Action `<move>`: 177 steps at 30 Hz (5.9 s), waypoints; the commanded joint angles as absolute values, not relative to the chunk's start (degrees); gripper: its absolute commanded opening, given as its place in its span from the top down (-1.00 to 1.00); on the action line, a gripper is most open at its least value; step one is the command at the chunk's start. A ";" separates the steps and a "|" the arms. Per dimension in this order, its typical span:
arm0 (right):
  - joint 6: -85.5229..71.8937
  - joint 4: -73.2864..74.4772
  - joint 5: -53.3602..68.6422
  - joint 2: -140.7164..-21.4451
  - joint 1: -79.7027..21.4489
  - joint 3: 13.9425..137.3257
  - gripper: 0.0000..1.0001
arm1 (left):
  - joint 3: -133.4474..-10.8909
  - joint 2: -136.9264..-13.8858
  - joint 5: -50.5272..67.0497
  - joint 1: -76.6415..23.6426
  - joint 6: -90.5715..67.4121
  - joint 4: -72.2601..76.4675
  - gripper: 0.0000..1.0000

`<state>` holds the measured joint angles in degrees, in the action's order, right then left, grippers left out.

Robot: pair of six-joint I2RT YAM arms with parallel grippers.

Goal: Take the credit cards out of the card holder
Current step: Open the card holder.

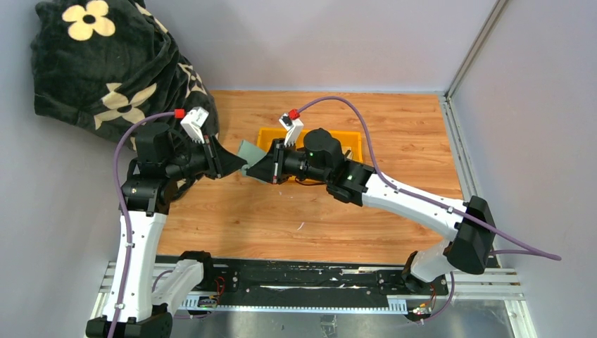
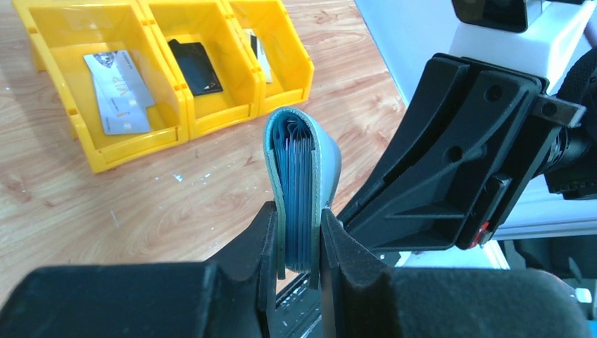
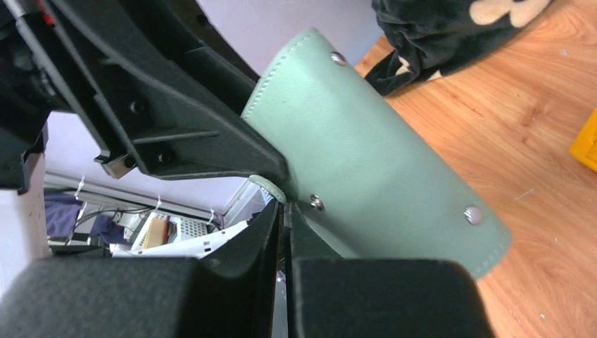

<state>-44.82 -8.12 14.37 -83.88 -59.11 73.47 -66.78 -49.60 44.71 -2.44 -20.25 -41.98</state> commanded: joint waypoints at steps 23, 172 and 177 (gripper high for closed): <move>-21.51 15.01 13.07 -70.94 -54.95 80.92 -0.22 | -71.63 -49.86 57.93 -3.08 -19.33 -40.47 0.96; 35.03 -52.58 -48.03 -93.29 -91.30 74.87 0.70 | -88.50 -42.23 32.65 -3.08 -12.97 -52.56 1.00; 22.03 -37.88 -34.34 -85.08 -89.26 71.80 1.00 | -88.26 -42.26 33.40 -3.08 -12.22 -52.56 0.93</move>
<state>33.12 -45.60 -45.08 -92.36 -90.89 73.06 -87.11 -42.83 32.40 -2.79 -12.62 -54.08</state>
